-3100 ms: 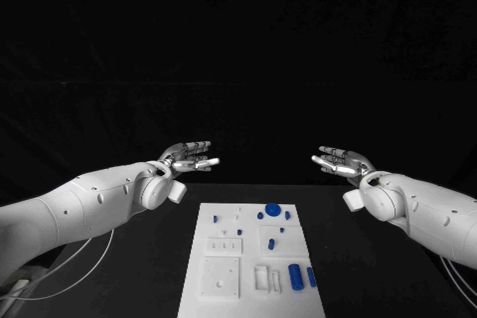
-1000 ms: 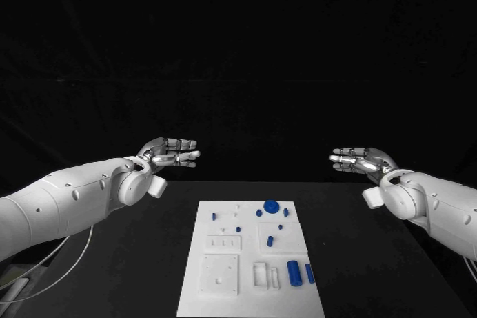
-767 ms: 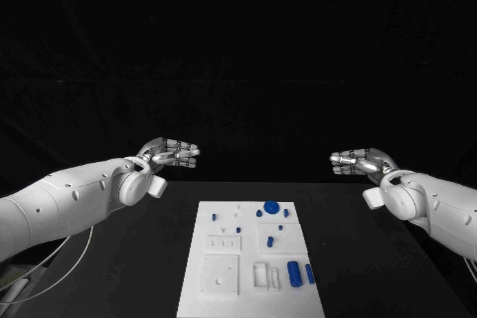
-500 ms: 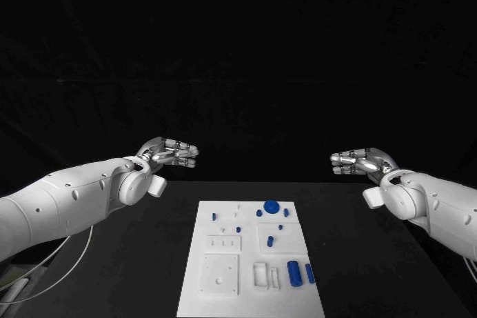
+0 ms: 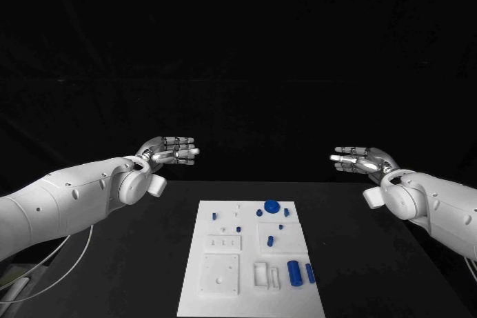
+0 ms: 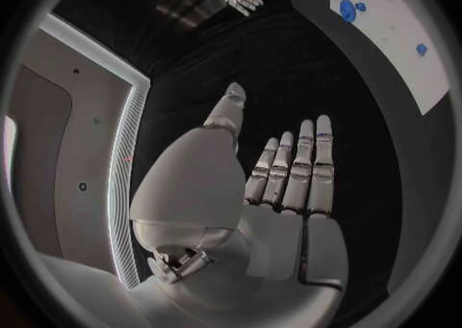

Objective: Assemble the parts on the task board

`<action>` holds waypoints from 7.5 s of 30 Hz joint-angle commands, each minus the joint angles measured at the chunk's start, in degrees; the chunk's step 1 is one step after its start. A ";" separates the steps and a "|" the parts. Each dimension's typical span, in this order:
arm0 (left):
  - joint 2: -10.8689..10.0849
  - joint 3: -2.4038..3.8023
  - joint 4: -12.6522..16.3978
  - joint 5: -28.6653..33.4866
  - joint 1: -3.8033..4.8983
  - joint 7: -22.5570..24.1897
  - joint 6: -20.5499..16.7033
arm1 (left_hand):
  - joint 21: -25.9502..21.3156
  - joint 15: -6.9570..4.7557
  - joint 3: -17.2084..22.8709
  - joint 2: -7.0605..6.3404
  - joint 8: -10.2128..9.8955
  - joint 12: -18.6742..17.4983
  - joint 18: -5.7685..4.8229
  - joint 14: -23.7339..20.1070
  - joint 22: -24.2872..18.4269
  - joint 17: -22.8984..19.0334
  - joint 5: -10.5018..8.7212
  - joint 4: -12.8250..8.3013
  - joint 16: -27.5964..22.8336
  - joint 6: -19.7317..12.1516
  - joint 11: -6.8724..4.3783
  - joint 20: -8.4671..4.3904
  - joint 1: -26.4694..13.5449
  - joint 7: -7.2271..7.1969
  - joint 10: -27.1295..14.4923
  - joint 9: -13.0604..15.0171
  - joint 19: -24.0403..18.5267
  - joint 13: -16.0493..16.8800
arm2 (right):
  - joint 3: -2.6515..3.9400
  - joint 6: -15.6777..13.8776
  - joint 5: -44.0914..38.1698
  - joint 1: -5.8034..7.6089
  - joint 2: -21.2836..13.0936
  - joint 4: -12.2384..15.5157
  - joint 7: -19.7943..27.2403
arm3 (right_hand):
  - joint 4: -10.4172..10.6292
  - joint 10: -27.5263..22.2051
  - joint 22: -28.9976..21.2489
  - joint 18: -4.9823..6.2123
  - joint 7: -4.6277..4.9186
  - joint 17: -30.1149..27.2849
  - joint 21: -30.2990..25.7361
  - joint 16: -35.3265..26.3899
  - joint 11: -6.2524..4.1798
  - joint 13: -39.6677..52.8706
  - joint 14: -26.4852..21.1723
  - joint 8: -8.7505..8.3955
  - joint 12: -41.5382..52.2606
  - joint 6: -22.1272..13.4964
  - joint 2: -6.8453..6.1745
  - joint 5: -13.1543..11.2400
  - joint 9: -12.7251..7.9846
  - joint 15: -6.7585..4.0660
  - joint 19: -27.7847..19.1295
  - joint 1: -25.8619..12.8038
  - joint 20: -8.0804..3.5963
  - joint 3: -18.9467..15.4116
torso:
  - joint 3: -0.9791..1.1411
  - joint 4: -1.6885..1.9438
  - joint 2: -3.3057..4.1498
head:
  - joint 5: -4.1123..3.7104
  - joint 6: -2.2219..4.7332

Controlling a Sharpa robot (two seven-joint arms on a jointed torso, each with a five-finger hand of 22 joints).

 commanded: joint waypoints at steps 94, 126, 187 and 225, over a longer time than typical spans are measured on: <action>0.00 0.03 -0.57 -0.16 0.30 -0.01 3.67 | 8.23 -6.86 4.85 13.74 1.57 0.88 0.39 30.19 1.05 1.08 8.08 -20.88 4.44 28.35 -0.97 -6.78 -6.53 2.66 33.36 1.34 13.27 0.81 | 0.12 4.14 2.42 -0.02 0.26 -0.89 1.08 | -3.96 14.06 0.53 -0.27 4.90 0.69 0.86 0.27 -1.82 0.51 16.15 0.67 0.53 18.41 3.21 6.44 1.03 -2.63 10.32 0.11 -2.35 4.38 | 0.00 0.00 0.00 | -0.37 -0.13; 2.24 0.04 0.43 -2.14 0.29 -0.06 6.23 | 1.63 -0.01 -0.28 -2.30 0.45 0.27 3.47 7.40 -0.95 0.27 5.27 3.86 0.12 1.72 1.11 0.08 -0.97 -0.90 5.57 0.24 5.66 0.31 | 0.12 4.79 2.81 -0.03 1.67 2.45 1.38 | 6.77 3.99 -0.24 -0.06 3.83 0.08 -0.30 -0.19 -0.94 0.20 1.88 -0.13 0.07 2.22 -4.16 -5.65 0.06 -0.67 -3.95 2.71 -0.16 1.50 | -0.01 0.04 -0.04 | -0.14 -0.10; 1.51 0.05 -1.63 0.37 0.31 0.73 3.18 | 3.89 -5.29 2.81 10.51 3.24 1.44 1.46 26.87 0.05 1.02 3.74 -14.89 4.52 26.38 0.37 -4.77 -6.49 3.07 29.57 1.46 13.47 0.83 | 0.13 4.97 2.89 -0.90 1.65 -0.59 1.58 | -3.24 12.77 0.61 1.80 4.96 0.57 0.85 0.25 -1.31 0.49 14.01 0.62 0.49 16.60 1.91 7.69 1.08 -2.11 12.89 2.27 -1.48 2.72 | 0.02 -0.01 0.00 | -0.02 -0.39; 1.43 0.05 -3.02 0.33 0.31 -0.20 4.33 | -3.10 0.25 0.62 -2.68 0.02 -0.09 1.73 -5.90 -1.04 -0.36 2.11 3.98 -0.50 2.44 3.07 1.20 0.71 2.06 -0.34 0.11 0.54 0.02 | 0.13 4.19 3.74 -0.97 1.63 -1.78 1.83 | 3.17 10.65 0.54 1.76 5.14 0.45 0.60 0.17 -0.61 0.48 10.93 0.38 0.48 11.71 -0.62 -6.89 0.74 -1.22 10.50 0.56 -0.90 1.58 | 0.01 -0.02 0.03 | 0.02 -0.38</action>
